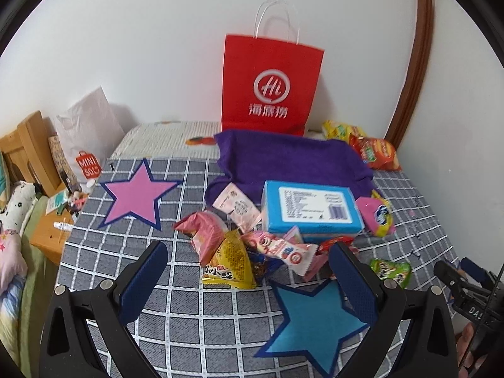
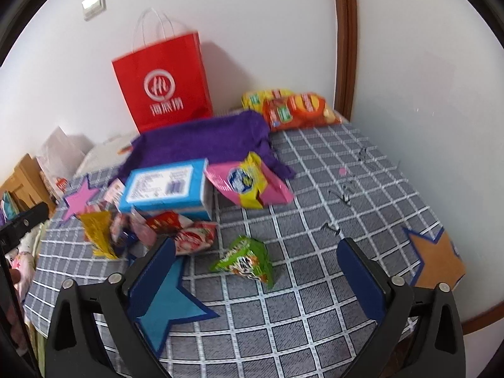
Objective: Organize snacks
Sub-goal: 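Grasp the green snack pouch with the right tool while the left tool grasps the yellow triangular packet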
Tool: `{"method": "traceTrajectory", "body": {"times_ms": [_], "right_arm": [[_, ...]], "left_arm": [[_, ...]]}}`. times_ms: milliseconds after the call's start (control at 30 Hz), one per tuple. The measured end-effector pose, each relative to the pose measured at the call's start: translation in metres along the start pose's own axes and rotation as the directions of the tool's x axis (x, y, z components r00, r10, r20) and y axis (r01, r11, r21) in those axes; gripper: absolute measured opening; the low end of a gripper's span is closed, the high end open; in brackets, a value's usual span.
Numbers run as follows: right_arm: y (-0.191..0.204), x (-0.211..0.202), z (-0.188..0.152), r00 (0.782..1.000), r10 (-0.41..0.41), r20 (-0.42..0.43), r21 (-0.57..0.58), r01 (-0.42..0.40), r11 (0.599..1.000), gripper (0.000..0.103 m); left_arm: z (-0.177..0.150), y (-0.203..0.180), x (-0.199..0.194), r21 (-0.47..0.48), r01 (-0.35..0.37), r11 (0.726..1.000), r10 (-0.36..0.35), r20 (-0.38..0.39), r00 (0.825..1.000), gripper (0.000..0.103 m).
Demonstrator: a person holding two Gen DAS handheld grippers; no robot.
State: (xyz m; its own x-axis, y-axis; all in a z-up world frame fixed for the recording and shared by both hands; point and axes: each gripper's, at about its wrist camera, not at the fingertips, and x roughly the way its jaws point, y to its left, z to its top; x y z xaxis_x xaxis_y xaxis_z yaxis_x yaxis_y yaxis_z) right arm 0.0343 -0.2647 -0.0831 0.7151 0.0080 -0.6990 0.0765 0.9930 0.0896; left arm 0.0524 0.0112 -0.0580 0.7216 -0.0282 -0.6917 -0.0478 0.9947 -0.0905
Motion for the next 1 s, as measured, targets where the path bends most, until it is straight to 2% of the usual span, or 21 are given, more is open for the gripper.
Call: {"method": "traceTrajectory", "body": {"times_ms": [167, 500, 867, 1000], "right_arm": [[-0.007, 0.039, -0.01, 0.998, 0.008, -0.069, 0.01, -0.007, 1.0, 0.089], [-0.006, 0.088, -0.028, 0.992, 0.037, -0.125, 0.035, -0.033, 0.999, 0.088], [-0.007, 0.123, -0.027, 0.978, 0.064, -0.2, 0.047, -0.056, 0.997, 0.08], [-0.009, 0.126, -0.027, 0.97, 0.119, -0.213, 0.079, -0.104, 0.991, 0.062]], "left_arm": [[-0.002, 0.01, 0.025, -0.016, -0.017, 1.0, 0.016, -0.041, 0.999, 0.102], [-0.003, 0.029, 0.048, -0.039, -0.046, 0.998, 0.042, -0.083, 0.996, 0.102], [-0.003, 0.036, 0.058, -0.055, -0.048, 0.997, 0.042, -0.101, 0.994, 0.102], [-0.007, 0.035, 0.066, -0.051, -0.037, 0.998, 0.031, -0.121, 0.992, 0.102]]}}
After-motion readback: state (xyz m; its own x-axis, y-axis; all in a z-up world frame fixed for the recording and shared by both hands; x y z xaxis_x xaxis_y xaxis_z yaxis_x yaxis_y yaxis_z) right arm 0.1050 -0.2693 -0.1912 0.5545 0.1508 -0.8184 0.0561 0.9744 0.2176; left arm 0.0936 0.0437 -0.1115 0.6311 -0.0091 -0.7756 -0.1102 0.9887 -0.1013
